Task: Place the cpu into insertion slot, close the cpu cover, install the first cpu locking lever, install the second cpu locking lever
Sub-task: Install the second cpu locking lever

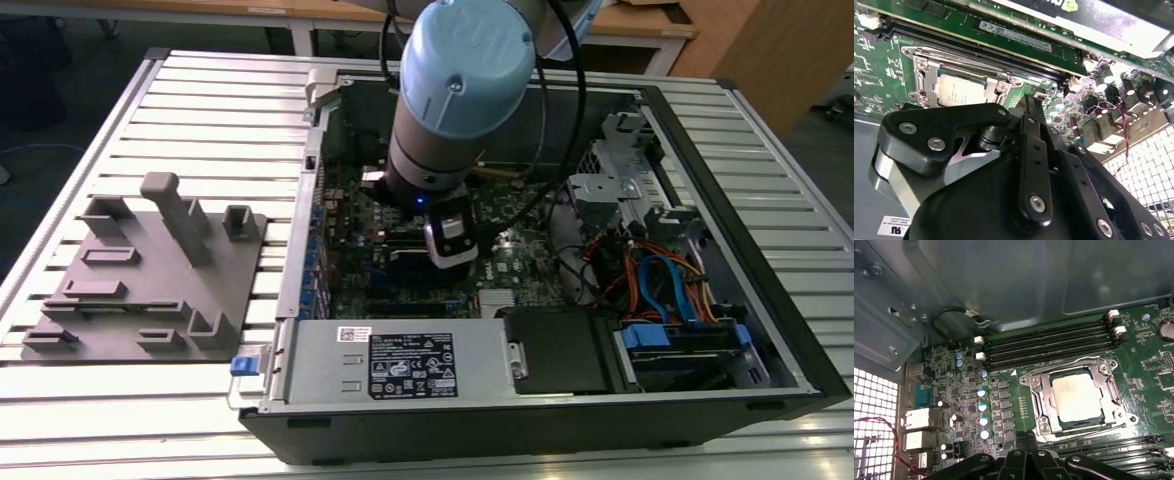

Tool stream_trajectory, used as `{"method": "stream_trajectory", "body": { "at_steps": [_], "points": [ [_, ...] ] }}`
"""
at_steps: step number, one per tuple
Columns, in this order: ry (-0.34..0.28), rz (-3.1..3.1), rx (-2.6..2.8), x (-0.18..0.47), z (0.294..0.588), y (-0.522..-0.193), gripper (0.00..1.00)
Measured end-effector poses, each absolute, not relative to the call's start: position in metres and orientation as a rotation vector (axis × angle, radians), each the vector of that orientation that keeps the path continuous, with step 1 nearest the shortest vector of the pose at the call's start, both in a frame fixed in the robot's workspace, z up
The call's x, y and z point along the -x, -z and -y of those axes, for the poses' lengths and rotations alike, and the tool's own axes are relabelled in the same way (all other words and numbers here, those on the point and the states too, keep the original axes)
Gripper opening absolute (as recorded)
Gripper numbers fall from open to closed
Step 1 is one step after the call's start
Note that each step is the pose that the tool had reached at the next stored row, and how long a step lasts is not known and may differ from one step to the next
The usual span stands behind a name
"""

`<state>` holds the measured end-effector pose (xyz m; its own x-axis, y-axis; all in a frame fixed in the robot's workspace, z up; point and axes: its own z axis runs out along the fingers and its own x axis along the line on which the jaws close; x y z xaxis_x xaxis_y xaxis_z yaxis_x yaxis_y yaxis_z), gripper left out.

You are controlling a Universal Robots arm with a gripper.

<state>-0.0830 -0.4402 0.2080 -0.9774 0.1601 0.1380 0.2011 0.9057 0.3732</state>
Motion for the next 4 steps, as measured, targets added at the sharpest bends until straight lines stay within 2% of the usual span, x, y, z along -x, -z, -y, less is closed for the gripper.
{"method": "stream_trajectory", "body": {
  "at_steps": [4],
  "points": [
    [0.597, 2.965, 0.282, 0.0830, 0.4402, -0.2085, 0.10]
  ]
}}
